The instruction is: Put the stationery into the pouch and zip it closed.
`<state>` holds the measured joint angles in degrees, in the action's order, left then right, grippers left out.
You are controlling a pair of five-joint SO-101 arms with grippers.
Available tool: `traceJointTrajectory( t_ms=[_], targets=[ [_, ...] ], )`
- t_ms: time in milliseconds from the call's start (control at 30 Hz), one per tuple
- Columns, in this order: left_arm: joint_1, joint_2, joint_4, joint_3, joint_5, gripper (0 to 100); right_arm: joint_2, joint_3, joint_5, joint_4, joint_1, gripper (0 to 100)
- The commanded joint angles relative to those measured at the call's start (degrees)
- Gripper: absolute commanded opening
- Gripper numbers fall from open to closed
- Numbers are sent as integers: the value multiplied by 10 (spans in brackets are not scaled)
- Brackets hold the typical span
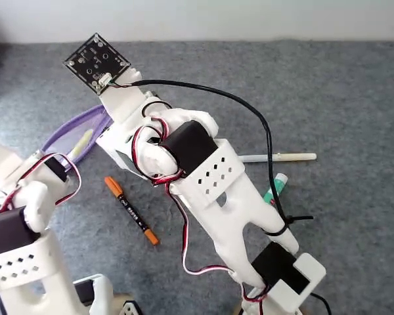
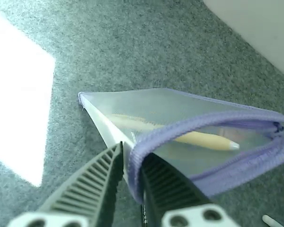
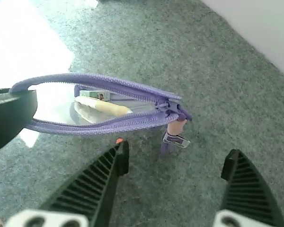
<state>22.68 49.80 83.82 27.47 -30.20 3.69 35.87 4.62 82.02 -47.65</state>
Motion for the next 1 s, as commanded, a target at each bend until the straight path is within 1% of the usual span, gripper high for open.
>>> traceJointTrajectory(
  t_ms=[0, 167, 333, 433, 500, 600, 767, 867, 967],
  targets=[
    [-1, -9, -13, 1, -7, 12, -70, 9, -16, 9, 30, 318],
    [-1, -9, -13, 2, -7, 12, -73, 8, -46, 103, 117, 318],
    [-2, -9, -13, 2, -7, 12, -48, 5, -42, 204, 242, 318],
    [-2, -9, -13, 2, -7, 12, -15, 4, -39, 207, 320, 317],
    [-2, -9, -13, 2, -7, 12, 18, 2, -1, 207, 355, 317],
    [-2, -9, -13, 2, -7, 12, 64, -24, 85, 208, 378, 317],
    [-2, -9, -13, 2, -7, 12, 114, -63, 193, 208, 378, 317],
    [-2, -9, -13, 2, -7, 12, 144, -77, 247, 208, 374, 317],
    [-2, -9, -13, 2, -7, 12, 183, -78, 284, 208, 373, 317]
  ],
)
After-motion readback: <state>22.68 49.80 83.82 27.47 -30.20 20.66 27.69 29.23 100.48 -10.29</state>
